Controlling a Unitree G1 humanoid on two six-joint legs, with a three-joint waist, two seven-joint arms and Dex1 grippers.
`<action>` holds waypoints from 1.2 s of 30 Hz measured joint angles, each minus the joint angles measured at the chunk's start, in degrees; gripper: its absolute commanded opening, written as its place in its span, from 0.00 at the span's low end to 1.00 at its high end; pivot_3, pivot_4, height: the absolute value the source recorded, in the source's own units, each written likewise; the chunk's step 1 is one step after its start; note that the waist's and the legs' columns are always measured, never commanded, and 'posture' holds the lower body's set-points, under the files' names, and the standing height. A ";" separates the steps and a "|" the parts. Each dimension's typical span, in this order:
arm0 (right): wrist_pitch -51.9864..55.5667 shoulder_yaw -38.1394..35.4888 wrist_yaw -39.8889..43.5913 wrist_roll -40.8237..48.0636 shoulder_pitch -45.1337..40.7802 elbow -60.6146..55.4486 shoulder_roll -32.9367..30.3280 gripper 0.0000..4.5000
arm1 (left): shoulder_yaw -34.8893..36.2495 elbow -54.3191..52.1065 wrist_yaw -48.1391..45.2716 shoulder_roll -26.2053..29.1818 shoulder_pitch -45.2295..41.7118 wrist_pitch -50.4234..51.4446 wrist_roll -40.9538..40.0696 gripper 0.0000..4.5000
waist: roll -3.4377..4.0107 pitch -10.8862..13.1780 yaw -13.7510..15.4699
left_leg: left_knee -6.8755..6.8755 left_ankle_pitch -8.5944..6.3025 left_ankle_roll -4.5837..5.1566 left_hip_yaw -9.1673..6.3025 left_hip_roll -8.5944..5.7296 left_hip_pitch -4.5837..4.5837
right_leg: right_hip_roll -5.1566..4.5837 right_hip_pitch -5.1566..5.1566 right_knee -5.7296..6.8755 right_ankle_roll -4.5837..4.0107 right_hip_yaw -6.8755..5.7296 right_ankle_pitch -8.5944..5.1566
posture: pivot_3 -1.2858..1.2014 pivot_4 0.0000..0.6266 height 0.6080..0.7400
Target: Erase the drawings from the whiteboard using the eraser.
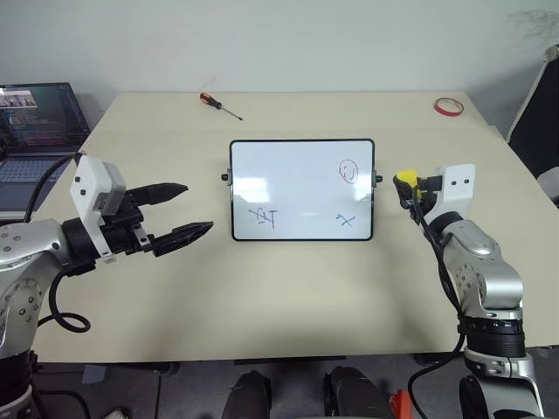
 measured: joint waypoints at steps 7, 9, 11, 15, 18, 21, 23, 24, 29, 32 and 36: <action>0.00 -0.39 -0.15 -0.01 0.04 0.00 -0.02 0.26 | -0.66 1.94 -0.90 0.26 -0.71 -0.55 1.14 1.00 | 0.00 0.00 -0.08 | 0.00 0.00 0.00 0.02 -0.01 0.00 | 0.00 -0.04 0.06 0.00 0.00 0.00 | 0.52 0.24 1.00; 0.00 -0.39 -0.16 -0.03 0.03 0.00 -0.02 0.26 | -0.68 2.09 -1.13 0.27 -0.78 -1.28 1.40 1.00 | 0.00 0.00 -0.10 | 0.01 0.00 0.00 0.02 0.00 0.00 | 0.00 -0.04 0.07 0.00 0.00 0.00 | 0.52 0.24 1.00; 0.00 -0.38 -0.17 -0.06 0.03 0.00 -0.02 0.26 | -0.73 2.10 -1.30 0.27 -0.98 -1.48 1.51 1.00 | 0.00 0.00 -0.11 | 0.01 0.00 0.00 0.02 0.00 0.00 | 0.00 -0.04 0.07 0.00 0.00 0.00 | 0.52 0.24 1.00; 0.00 -0.38 -0.17 -0.08 0.00 0.00 -0.02 0.26 | -1.12 2.15 -1.40 0.26 -1.80 -2.28 2.04 1.00 | 0.00 0.00 -0.11 | 0.01 0.00 0.00 0.02 0.00 0.00 | 0.00 -0.04 0.08 0.00 0.00 0.00 | 0.52 0.24 1.00; 0.00 -0.37 -0.19 -0.10 -0.05 0.00 -0.02 0.26 | -2.61 2.41 -1.31 0.07 -2.70 -2.85 2.59 1.00 | 0.00 0.00 -0.11 | 0.02 0.00 0.00 0.03 -0.01 0.00 | 0.00 -0.04 0.10 0.00 0.00 0.00 | 0.52 0.24 1.00; 0.00 -0.36 -0.22 -0.12 -0.19 0.00 -0.03 0.26 | -4.54 3.46 -1.18 -0.50 -3.80 -4.40 3.81 1.00 | 0.00 0.00 -0.10 | 0.03 0.00 0.00 0.04 -0.02 0.01 | 0.01 -0.04 0.12 0.00 0.00 0.00 | 0.52 0.24 1.00; 0.00 -0.35 -0.25 -0.12 -0.22 0.00 -0.03 0.26 | -5.71 3.81 -1.03 -1.20 -4.40 -5.16 4.11 1.00 | 0.00 0.00 -0.10 | 0.03 0.00 0.00 0.04 -0.02 0.00 | 0.01 -0.05 0.12 0.00 0.00 0.00 | 0.52 0.24 1.00; 0.00 -0.35 -0.23 -0.12 -0.25 0.00 -0.04 0.26 | -6.20 4.03 -0.99 -1.26 -4.66 -5.40 4.24 1.00 | 0.00 0.00 -0.10 | 0.03 0.00 0.00 0.04 -0.02 0.00 | 0.01 -0.06 0.12 0.00 0.01 0.00 | 0.52 0.24 1.00; 0.00 -0.36 -0.22 -0.11 -0.32 -0.04 -0.31 0.26 | -7.54 4.86 -1.12 -1.46 -6.34 -6.88 5.34 1.00 | 0.00 0.00 -0.11 | 0.04 0.00 0.00 0.05 -0.02 0.00 | 0.01 -0.06 0.15 0.00 0.00 0.00 | 0.52 0.24 1.00; 0.17 -0.34 -0.23 -0.11 -0.32 -0.74 -0.35 0.26 | -8.61 5.89 -1.44 -2.26 -7.12 -7.68 5.73 1.00 | 0.00 0.00 -0.09 | 0.04 0.00 0.00 0.05 -0.02 0.00 | 0.02 -0.07 0.16 0.00 0.00 0.00 | 0.52 0.24 1.00; 1.11 0.33 -0.20 -0.12 -0.27 -4.07 -0.35 0.26 | -9.99 6.76 -1.80 -3.23 -8.00 -8.58 6.37 1.00 | 0.00 0.00 -0.09 | 0.04 0.00 0.00 0.05 -0.02 -0.01 | 0.02 -0.08 0.17 0.00 0.00 0.00 | 0.52 0.24 1.00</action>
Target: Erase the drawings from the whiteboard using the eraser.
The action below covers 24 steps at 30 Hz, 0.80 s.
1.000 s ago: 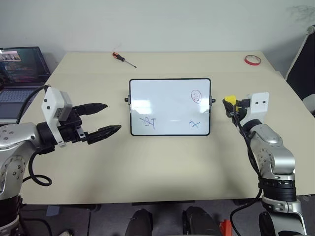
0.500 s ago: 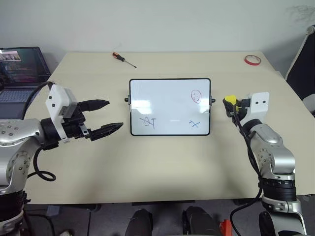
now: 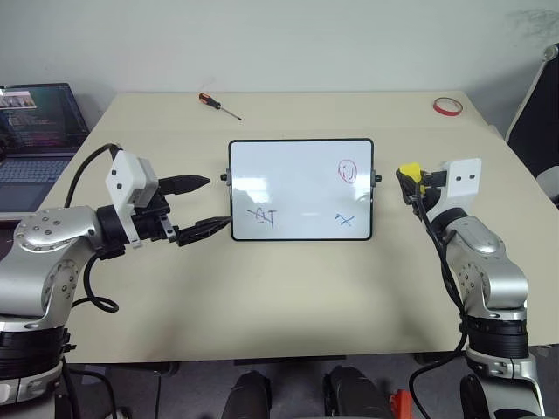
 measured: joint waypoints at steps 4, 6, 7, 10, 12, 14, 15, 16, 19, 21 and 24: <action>0.92 1.78 0.23 -0.04 -0.02 -2.42 -0.03 0.26 | -0.87 0.75 -0.17 -0.15 -0.91 -0.41 0.28 1.00 | 0.00 0.00 -0.01 | 0.01 0.00 0.00 -0.01 0.00 0.00 | 0.00 0.00 0.02 0.00 0.00 0.00 | 0.52 0.24 1.00; 1.08 2.72 0.39 -0.07 -0.39 -2.98 -0.01 0.26 | -1.01 1.48 -0.24 -0.20 -1.51 -0.48 0.50 1.00 | 0.00 0.00 -0.01 | 0.02 0.00 0.00 -0.01 -0.02 0.01 | 0.01 0.00 0.02 0.00 -0.01 0.00 | 0.52 0.24 1.00; 1.08 3.20 0.45 -0.15 -0.84 -2.85 0.10 0.26 | -1.23 1.76 -0.35 -0.21 -1.76 -0.51 0.63 1.00 | 0.00 0.00 -0.02 | 0.02 0.00 0.00 0.00 -0.02 0.01 | 0.02 0.00 0.03 0.00 0.00 0.00 | 0.52 0.24 1.00; 0.59 5.65 0.53 -0.77 -3.73 -1.90 1.69 0.26 | -2.07 2.23 -1.05 -0.29 -2.56 -0.55 1.15 1.00 | 0.00 0.00 -0.14 | 0.03 0.00 0.00 0.00 -0.02 0.01 | 0.04 -0.01 0.06 0.00 -0.01 0.00 | 0.52 0.24 1.00; -0.13 7.92 1.01 -1.83 -5.72 -0.43 2.78 0.26 | -2.13 2.47 -1.40 -0.31 -2.91 -0.64 1.29 1.00 | 0.00 0.00 -0.24 | 0.03 0.00 0.00 0.01 -0.02 0.00 | 0.04 -0.05 0.07 0.00 0.00 0.00 | 0.52 0.24 1.00; -0.64 9.26 1.36 -2.23 -6.57 0.81 3.57 0.26 | -2.13 2.92 -1.50 -0.34 -3.09 -0.73 1.36 1.00 | 0.00 0.00 -0.20 | 0.02 0.00 0.00 0.00 -0.01 -0.02 | 0.04 -0.08 0.07 0.00 -0.01 0.00 | 0.52 0.24 1.00; -1.15 9.73 1.43 -2.46 -7.18 2.10 4.14 0.26 | -2.13 3.26 -1.51 -0.35 -3.10 -0.75 1.38 1.00 | 0.00 0.00 -0.20 | 0.03 0.00 0.00 0.00 -0.01 -0.03 | 0.04 -0.08 0.07 0.00 -0.01 0.00 | 0.52 0.24 1.00; -1.55 10.34 1.43 -2.70 -8.68 4.50 5.09 0.26 | -2.13 3.58 -1.49 -0.48 -3.12 -0.75 1.46 1.00 | 0.00 0.00 -0.22 | 0.04 0.00 0.00 0.01 -0.01 -0.02 | 0.04 -0.09 0.10 0.00 0.00 0.00 | 0.52 0.24 1.00; -2.59 11.36 1.47 -3.40 -12.83 9.73 7.26 0.26 | -2.72 3.57 -1.48 -0.92 -3.41 -0.89 1.53 1.00 | 0.00 0.00 -0.24 | 0.05 0.01 0.00 0.03 -0.01 -0.04 | 0.04 -0.17 0.22 0.00 0.01 0.00 | 0.52 0.24 1.00; -3.52 11.65 1.59 -4.32 -14.72 12.19 7.54 0.26 | -3.03 3.58 -1.49 -1.13 -3.41 -1.07 1.54 1.00 | 0.00 0.00 -0.23 | 0.05 0.01 0.00 0.04 0.00 -0.09 | 0.04 -0.24 0.27 -0.01 0.01 0.00 | 0.52 0.24 1.00; -4.59 11.73 2.40 -5.11 -16.14 15.63 7.53 0.26 | -3.02 3.58 -1.48 -1.12 -3.41 -1.08 1.55 1.00 | 0.00 0.00 -0.09 | 0.05 0.01 0.00 0.03 0.01 -0.12 | 0.01 -0.27 0.28 -0.01 0.01 -0.01 | 0.52 0.24 1.00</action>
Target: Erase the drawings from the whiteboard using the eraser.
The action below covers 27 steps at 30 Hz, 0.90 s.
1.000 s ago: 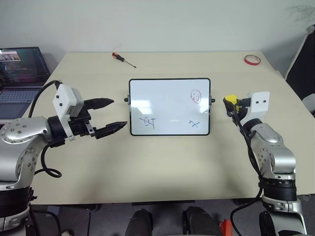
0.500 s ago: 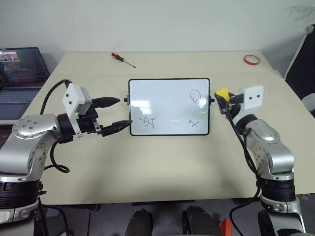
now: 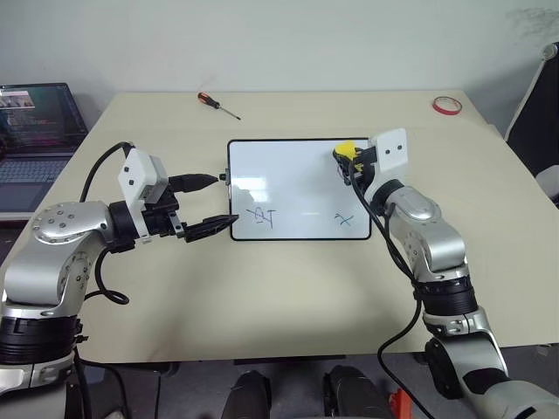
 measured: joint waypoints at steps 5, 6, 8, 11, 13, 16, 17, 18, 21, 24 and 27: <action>-2.97 -0.12 -0.07 -2.83 -2.40 6.15 -0.83 0.26 | 0.02 -0.04 0.08 0.01 0.12 0.03 -0.07 1.00 | 0.00 0.00 -0.09 | 0.01 0.00 0.00 0.04 -0.01 0.01 | 0.00 -0.04 0.07 0.00 0.03 0.00 | 0.52 0.24 1.00; -3.44 -0.15 -0.15 -3.35 -2.59 6.70 -0.92 0.26 | 0.02 -0.11 0.13 0.01 0.14 0.09 -0.08 1.00 | 0.00 0.00 -0.10 | 0.01 0.00 0.00 0.04 -0.01 0.01 | 0.00 -0.05 0.08 -0.01 0.03 0.00 | 0.52 0.24 1.00; -4.06 -0.16 -0.37 -3.90 -2.59 7.46 -0.97 0.26 | 0.01 -0.38 0.16 0.01 0.20 0.33 -0.10 1.00 | 0.00 0.00 -0.13 | 0.00 0.00 0.00 0.04 0.00 0.00 | 0.00 -0.07 0.09 -0.02 0.03 -0.01 | 0.52 0.24 1.00; -4.03 -0.09 -0.33 -4.29 -2.54 7.70 -0.85 0.26 | 0.02 -0.86 0.17 0.01 0.20 0.80 -0.18 1.00 | 0.00 0.00 -0.13 | 0.00 0.00 0.00 0.04 0.00 0.00 | -0.01 -0.09 0.12 -0.02 0.06 -0.01 | 0.52 0.24 1.00; -3.36 0.37 0.14 -4.39 -1.42 6.39 -0.87 0.26 | 0.02 -1.27 0.17 0.01 0.19 0.86 -0.21 1.00 | 0.00 0.00 -0.12 | 0.00 0.00 0.00 0.03 0.00 0.00 | -0.01 -0.09 0.12 -0.02 0.05 -0.01 | 0.52 0.24 1.00; -0.64 2.39 1.46 -4.45 2.12 1.95 -1.02 0.26 | 0.05 -1.34 0.17 0.01 0.23 0.88 -0.23 1.00 | -0.01 -0.01 -0.11 | 0.01 0.00 0.00 0.02 0.00 0.01 | -0.01 -0.08 0.13 -0.02 0.06 -0.01 | 0.52 0.24 1.00; 0.39 3.12 1.92 -4.45 3.16 0.62 -1.18 0.26 | 0.05 -1.36 0.20 0.00 0.29 0.89 -0.23 1.00 | -0.01 -0.01 -0.11 | 0.02 0.00 0.00 0.01 0.00 0.01 | -0.02 -0.08 0.14 -0.02 0.06 -0.01 | 0.52 0.24 1.00; 1.78 3.92 2.71 -4.47 4.43 -1.09 -1.58 0.26 | 0.05 -1.40 0.21 0.00 0.36 0.90 -0.23 1.00 | -0.02 -0.01 -0.11 | 0.03 0.00 0.00 -0.01 0.00 0.02 | -0.02 -0.08 0.16 -0.02 0.06 -0.01 | 0.52 0.24 1.00; 5.63 6.12 4.83 -4.46 7.80 -5.79 -3.51 0.26 | 0.07 -1.58 0.25 0.00 0.75 0.93 -0.25 1.00 | -0.05 -0.04 -0.11 | 0.05 0.01 0.00 -0.01 0.00 0.06 | -0.01 -0.04 0.18 -0.02 0.05 -0.01 | 0.52 0.24 1.00; 7.94 6.90 5.92 -4.44 9.67 -8.29 -4.48 0.26 | 0.08 -1.65 0.31 0.00 0.94 0.94 -0.26 1.00 | -0.10 -0.06 -0.14 | 0.07 0.01 0.00 0.00 -0.03 0.10 | 0.00 -0.01 0.21 -0.03 0.04 -0.01 | 0.52 0.24 1.00; 8.33 6.82 5.84 -4.46 8.89 -7.72 -4.43 0.26 | 0.10 -1.78 0.36 0.00 1.04 0.95 -0.27 1.00 | -0.10 -0.07 -0.14 | 0.07 0.02 0.00 -0.01 -0.04 0.13 | 0.04 0.02 0.22 -0.04 0.01 0.00 | 0.52 0.24 1.00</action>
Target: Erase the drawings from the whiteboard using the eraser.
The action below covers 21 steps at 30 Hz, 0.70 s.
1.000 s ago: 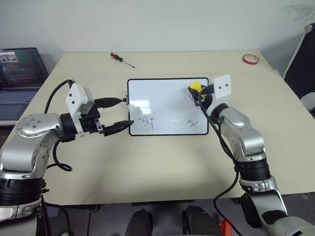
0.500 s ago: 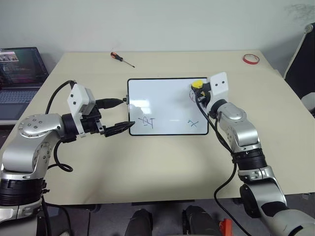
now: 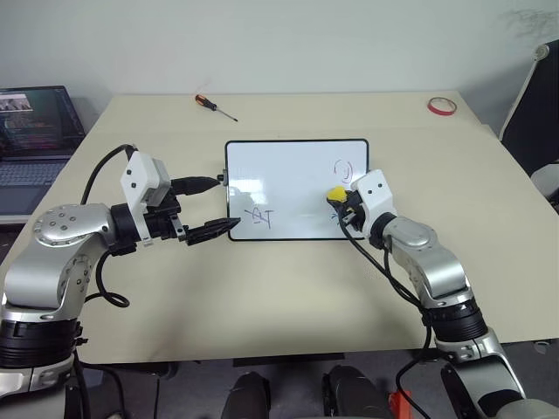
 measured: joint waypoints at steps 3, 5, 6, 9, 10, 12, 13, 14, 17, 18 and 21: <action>-1.63 -0.62 -1.13 -0.09 -2.58 3.06 0.91 0.26 | 0.00 -0.03 0.04 -0.01 0.05 0.01 0.00 1.00 | -0.01 -0.01 -0.09 | 0.02 0.01 0.00 0.03 -0.01 0.01 | 0.00 0.00 0.01 -0.03 0.02 0.02 | 0.52 0.24 1.00; -3.78 -1.42 -2.59 -0.78 -5.59 6.49 1.21 0.26 | 0.00 -0.11 0.02 -0.03 0.04 0.01 -0.01 1.00 | -0.01 -0.01 -0.07 | 0.01 0.02 0.00 0.01 -0.02 0.01 | 0.01 0.00 0.02 -0.04 -0.01 0.03 | 0.52 0.24 1.00; -5.03 -1.69 -3.36 -1.35 -6.99 8.26 1.31 0.26 | 0.00 -0.11 0.03 -0.03 0.04 0.02 -0.02 1.00 | -0.01 -0.01 -0.06 | 0.02 0.02 0.00 0.01 -0.02 0.01 | 0.01 0.00 0.02 -0.04 -0.01 0.03 | 0.52 0.24 1.00; -8.90 -2.50 -5.44 -2.50 -10.36 13.18 1.82 0.26 | 0.00 -0.07 -0.03 -0.03 0.01 0.03 -0.01 1.00 | -0.01 0.00 -0.06 | 0.00 0.02 0.00 0.01 -0.01 -0.01 | 0.01 0.00 0.00 -0.04 -0.01 0.03 | 0.52 0.24 1.00; -9.85 -2.50 -5.96 -2.98 -11.17 14.45 2.09 0.26 | 0.00 -0.08 -0.07 -0.03 -0.01 0.03 -0.02 1.00 | -0.01 0.00 -0.06 | -0.01 0.02 0.00 0.01 -0.01 -0.02 | 0.00 -0.01 -0.01 -0.04 0.00 0.03 | 0.52 0.24 1.00; -11.76 -2.52 -7.27 -3.93 -12.40 16.73 2.68 0.26 | 0.00 -0.09 -0.09 -0.03 -0.04 0.04 -0.02 1.00 | -0.01 0.00 -0.06 | -0.01 0.02 0.00 0.00 0.01 -0.03 | -0.01 -0.01 -0.01 -0.04 -0.01 0.03 | 0.52 0.24 1.00; -12.44 -2.52 -7.69 -4.23 -12.77 17.48 2.83 0.26 | 0.00 -0.09 -0.10 -0.02 -0.04 0.04 -0.02 1.00 | -0.01 0.00 -0.05 | -0.01 0.02 0.00 0.00 0.02 -0.03 | -0.01 -0.01 -0.01 -0.04 -0.01 0.03 | 0.52 0.24 1.00; -13.04 -2.59 -8.22 -4.42 -12.91 17.99 2.92 0.26 | 0.00 -0.09 -0.10 -0.02 -0.04 0.06 -0.02 1.00 | -0.01 0.00 -0.03 | -0.01 0.02 0.00 0.00 0.02 -0.03 | -0.01 -0.01 -0.01 -0.04 -0.01 0.03 | 0.52 0.24 1.00; -13.94 -2.63 -8.59 -4.94 -12.97 18.64 3.20 0.26 | 0.00 -0.09 -0.11 -0.02 -0.04 0.11 -0.02 1.00 | -0.01 0.00 0.03 | -0.01 0.02 0.00 -0.01 0.02 -0.03 | -0.01 -0.01 0.00 -0.04 -0.01 0.03 | 0.52 0.24 1.00; -13.91 -2.61 -8.39 -5.04 -12.69 18.29 3.24 0.26 | 0.00 -0.13 -0.10 -0.02 -0.04 0.16 -0.02 1.00 | -0.02 -0.01 0.02 | -0.01 0.02 0.00 -0.01 0.02 -0.03 | -0.01 -0.01 0.00 -0.04 -0.01 0.03 | 0.52 0.24 1.00; -13.70 -2.24 -7.00 -5.49 -10.03 15.59 3.29 0.26 | 0.01 -0.17 -0.08 -0.02 -0.04 0.23 -0.02 1.00 | -0.02 -0.01 0.00 | -0.01 0.02 0.00 -0.01 0.02 -0.02 | -0.01 -0.01 0.00 -0.04 -0.01 0.03 | 0.52 0.24 1.00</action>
